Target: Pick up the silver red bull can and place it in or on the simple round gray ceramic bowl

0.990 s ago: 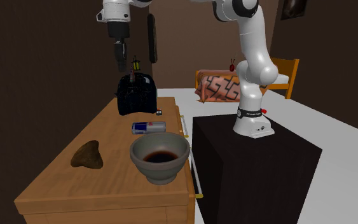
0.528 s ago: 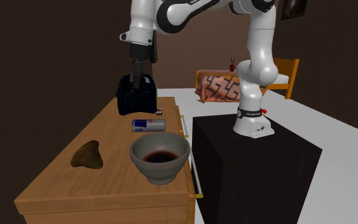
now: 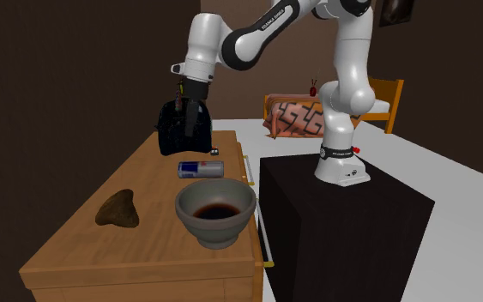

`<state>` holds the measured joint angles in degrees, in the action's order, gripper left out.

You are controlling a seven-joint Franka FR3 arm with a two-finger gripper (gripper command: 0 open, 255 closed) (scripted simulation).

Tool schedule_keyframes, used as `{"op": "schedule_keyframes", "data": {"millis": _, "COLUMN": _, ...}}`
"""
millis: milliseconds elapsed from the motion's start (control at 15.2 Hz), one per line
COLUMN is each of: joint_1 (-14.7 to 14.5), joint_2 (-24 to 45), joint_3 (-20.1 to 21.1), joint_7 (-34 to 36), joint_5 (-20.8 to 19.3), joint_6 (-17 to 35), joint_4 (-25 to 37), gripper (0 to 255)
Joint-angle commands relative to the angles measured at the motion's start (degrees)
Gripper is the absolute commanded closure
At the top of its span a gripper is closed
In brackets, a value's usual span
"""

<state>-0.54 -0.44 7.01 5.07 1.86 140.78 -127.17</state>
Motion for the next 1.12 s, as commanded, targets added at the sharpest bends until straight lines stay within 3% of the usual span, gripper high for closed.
{"op": "schedule_keyframes", "data": {"millis": 0, "joint_1": -0.1, "joint_2": 1.2, "joint_3": 0.1, "joint_7": 0.2, "joint_5": -0.2, "joint_6": 1.4, "joint_4": -0.1, "gripper": 0}}
{"op": "schedule_keyframes", "data": {"millis": 528, "joint_1": -0.1, "joint_2": 1.5, "joint_3": 0.1, "joint_7": 0.2, "joint_5": -0.3, "joint_6": 1.8, "joint_4": -0.2, "gripper": 0}}
{"op": "schedule_keyframes", "data": {"millis": 594, "joint_1": -0.1, "joint_2": 1.5, "joint_3": 0.1, "joint_7": 0.2, "joint_5": -0.3, "joint_6": 1.8, "joint_4": -0.2, "gripper": 255}}
{"op": "schedule_keyframes", "data": {"millis": 1056, "joint_1": -0.1, "joint_2": 1.5, "joint_3": 0.1, "joint_7": 0.2, "joint_5": -0.3, "joint_6": 1.8, "joint_4": -0.2, "gripper": 255}}
